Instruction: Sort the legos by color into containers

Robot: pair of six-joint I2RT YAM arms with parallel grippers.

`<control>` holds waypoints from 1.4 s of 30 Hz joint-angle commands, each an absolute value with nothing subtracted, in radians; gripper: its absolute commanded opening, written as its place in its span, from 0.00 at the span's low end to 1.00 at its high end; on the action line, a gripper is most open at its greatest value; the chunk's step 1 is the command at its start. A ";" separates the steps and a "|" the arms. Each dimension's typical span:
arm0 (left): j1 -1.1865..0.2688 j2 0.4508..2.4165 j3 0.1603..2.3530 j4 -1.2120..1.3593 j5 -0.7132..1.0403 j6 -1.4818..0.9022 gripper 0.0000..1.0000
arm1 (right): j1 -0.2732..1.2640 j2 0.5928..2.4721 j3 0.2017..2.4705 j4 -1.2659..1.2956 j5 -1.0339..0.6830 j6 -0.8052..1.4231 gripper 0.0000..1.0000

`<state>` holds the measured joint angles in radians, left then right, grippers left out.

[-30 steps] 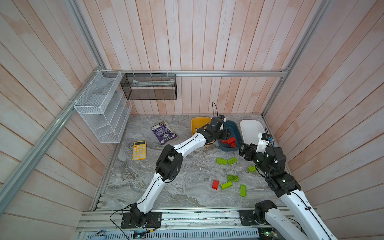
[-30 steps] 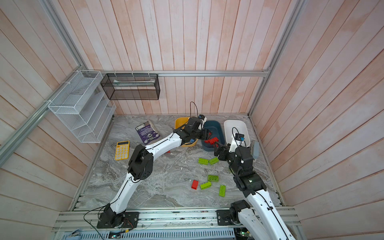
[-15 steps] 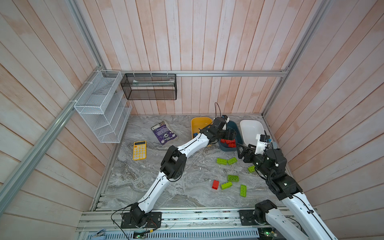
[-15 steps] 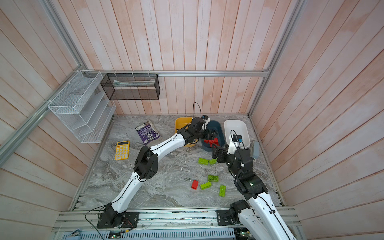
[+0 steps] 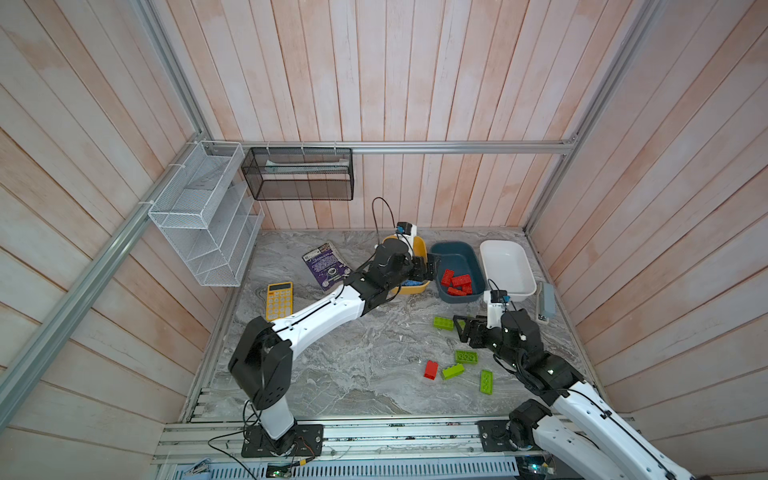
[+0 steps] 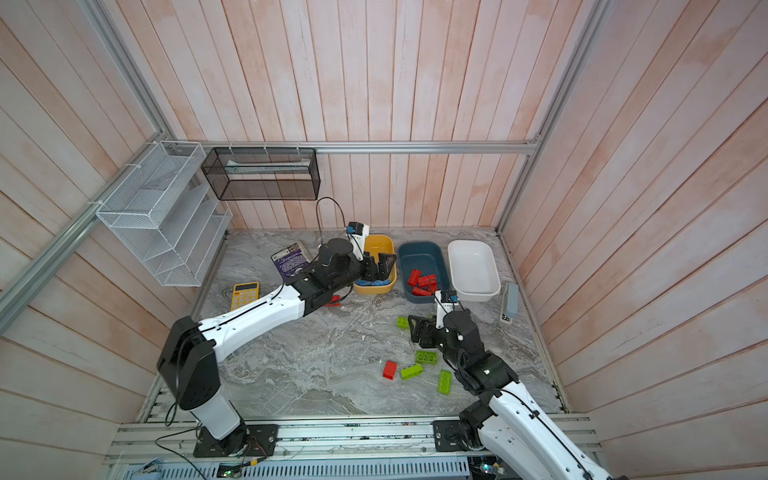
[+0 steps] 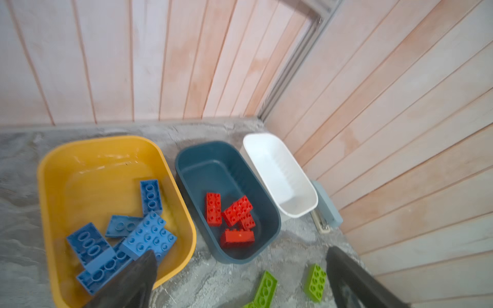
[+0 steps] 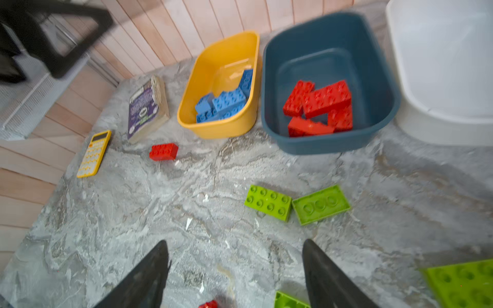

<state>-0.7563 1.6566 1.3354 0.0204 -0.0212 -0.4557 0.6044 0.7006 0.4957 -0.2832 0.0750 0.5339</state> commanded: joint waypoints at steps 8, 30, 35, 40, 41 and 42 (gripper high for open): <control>-0.748 1.385 0.890 0.074 -0.187 -0.529 1.00 | 0.947 0.891 0.435 -0.317 0.247 0.813 0.78; -0.722 1.251 0.674 0.066 -0.239 -0.541 1.00 | 1.146 1.292 0.564 -0.306 0.244 0.927 0.70; -0.701 1.217 0.630 0.062 -0.231 -0.536 1.00 | 1.147 1.364 0.614 -0.313 0.248 0.910 0.56; -0.689 1.187 0.597 0.048 -0.251 -0.537 1.00 | 1.147 1.383 0.649 -0.336 0.293 0.891 0.41; -0.689 1.184 0.589 0.048 -0.255 -0.539 1.00 | 1.147 1.390 0.659 -0.345 0.304 0.886 0.40; -0.689 1.181 0.582 0.047 -0.255 -0.543 1.00 | 1.146 1.398 0.670 -0.353 0.311 0.878 0.40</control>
